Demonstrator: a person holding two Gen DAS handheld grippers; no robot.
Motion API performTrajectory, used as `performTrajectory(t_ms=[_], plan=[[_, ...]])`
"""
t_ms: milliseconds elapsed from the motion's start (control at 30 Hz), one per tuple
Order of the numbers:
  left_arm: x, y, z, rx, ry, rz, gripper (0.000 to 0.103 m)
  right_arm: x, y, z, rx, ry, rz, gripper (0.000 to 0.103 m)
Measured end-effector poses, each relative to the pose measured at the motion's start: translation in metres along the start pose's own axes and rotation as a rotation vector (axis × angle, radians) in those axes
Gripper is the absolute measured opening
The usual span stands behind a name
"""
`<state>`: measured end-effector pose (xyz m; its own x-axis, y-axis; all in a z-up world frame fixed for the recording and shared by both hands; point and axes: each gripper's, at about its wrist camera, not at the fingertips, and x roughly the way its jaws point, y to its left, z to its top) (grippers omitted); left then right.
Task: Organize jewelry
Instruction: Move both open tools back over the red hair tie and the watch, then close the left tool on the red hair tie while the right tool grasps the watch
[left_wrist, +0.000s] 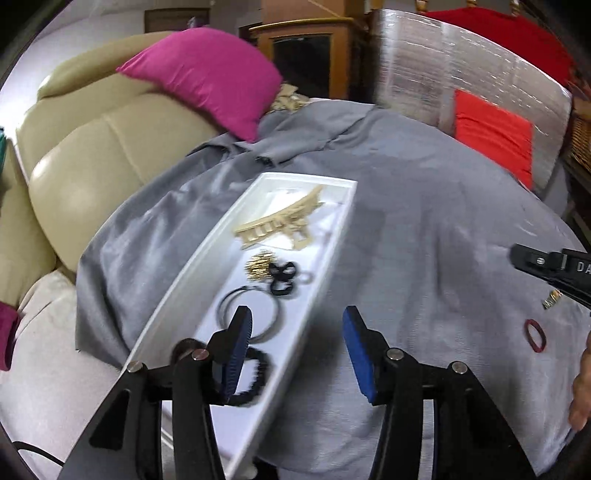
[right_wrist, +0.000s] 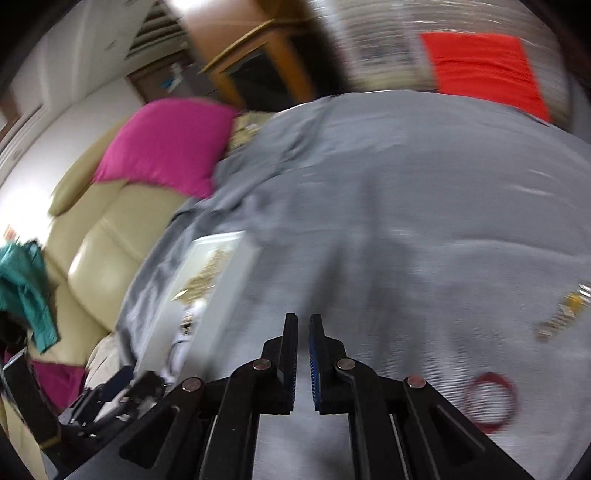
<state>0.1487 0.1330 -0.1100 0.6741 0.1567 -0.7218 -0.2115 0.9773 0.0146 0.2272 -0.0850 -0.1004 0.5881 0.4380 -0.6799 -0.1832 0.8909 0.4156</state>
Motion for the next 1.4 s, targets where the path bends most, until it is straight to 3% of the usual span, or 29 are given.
performTrajectory(t_ms=[267,500,767,1000,1267,1300,1400], plan=[[-0.010,-0.066,-0.005,0.125,-0.028,-0.066,0.058,-0.058,-0.124,-0.002,0.243,-0.093,-0.084,0.011],[-0.012,-0.124,-0.014,0.215,-0.007,-0.139,0.059,-0.074,-0.199,-0.014,0.419,-0.120,-0.097,0.011],[0.002,-0.180,-0.017,0.285,0.051,-0.224,0.059,-0.074,-0.229,-0.011,0.498,-0.128,-0.072,0.011],[0.022,-0.207,-0.011,0.282,0.114,-0.303,0.059,-0.065,-0.242,-0.004,0.547,-0.128,-0.042,0.011],[0.029,-0.236,-0.012,0.353,0.125,-0.361,0.057,-0.057,-0.254,-0.001,0.596,-0.101,-0.083,0.011],[0.031,-0.239,-0.013,0.359,0.132,-0.374,0.057,-0.057,-0.255,-0.001,0.599,-0.096,-0.099,0.013],[0.036,-0.247,-0.015,0.378,0.151,-0.377,0.057,-0.054,-0.258,-0.003,0.607,-0.087,-0.114,0.037]])
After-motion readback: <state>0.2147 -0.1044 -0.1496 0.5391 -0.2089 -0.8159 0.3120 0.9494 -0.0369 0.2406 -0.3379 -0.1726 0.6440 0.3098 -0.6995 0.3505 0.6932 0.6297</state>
